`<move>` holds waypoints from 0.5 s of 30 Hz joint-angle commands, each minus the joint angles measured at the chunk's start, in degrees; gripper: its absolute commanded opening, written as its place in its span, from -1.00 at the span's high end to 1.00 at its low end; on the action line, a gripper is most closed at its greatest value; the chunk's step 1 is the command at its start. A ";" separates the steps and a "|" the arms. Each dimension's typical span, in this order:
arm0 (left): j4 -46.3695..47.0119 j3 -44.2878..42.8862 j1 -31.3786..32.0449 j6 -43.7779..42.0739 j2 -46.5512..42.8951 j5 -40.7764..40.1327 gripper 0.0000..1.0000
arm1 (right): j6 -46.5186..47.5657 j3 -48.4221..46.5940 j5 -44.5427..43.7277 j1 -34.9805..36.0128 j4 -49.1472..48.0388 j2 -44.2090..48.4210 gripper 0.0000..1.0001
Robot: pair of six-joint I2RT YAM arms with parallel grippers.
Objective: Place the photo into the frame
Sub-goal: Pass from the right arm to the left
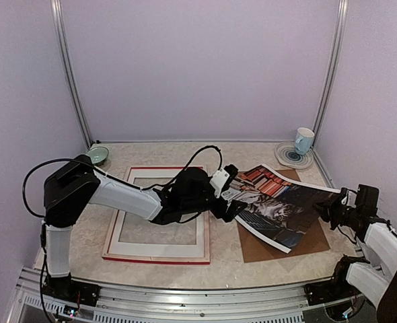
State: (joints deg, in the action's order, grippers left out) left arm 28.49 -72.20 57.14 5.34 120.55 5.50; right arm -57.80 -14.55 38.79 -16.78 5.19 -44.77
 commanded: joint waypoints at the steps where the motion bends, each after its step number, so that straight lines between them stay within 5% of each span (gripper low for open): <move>1: 10.15 7.62 4.15 -20.28 -5.84 -8.14 -0.98 | -4.14 -3.19 1.95 0.33 1.32 -0.64 1.00; 10: 25.18 20.55 6.64 -34.66 -9.28 -0.45 -0.98 | -8.20 -7.34 4.57 1.15 -0.04 -2.65 1.00; 15: 23.39 20.43 7.87 -40.37 -8.68 -1.42 -0.98 | -9.68 -9.22 5.29 2.13 -1.50 -3.19 1.00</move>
State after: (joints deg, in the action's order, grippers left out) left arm 48.47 -50.57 63.79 -27.79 113.60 3.64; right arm -65.65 -21.41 42.52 -15.73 5.45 -47.64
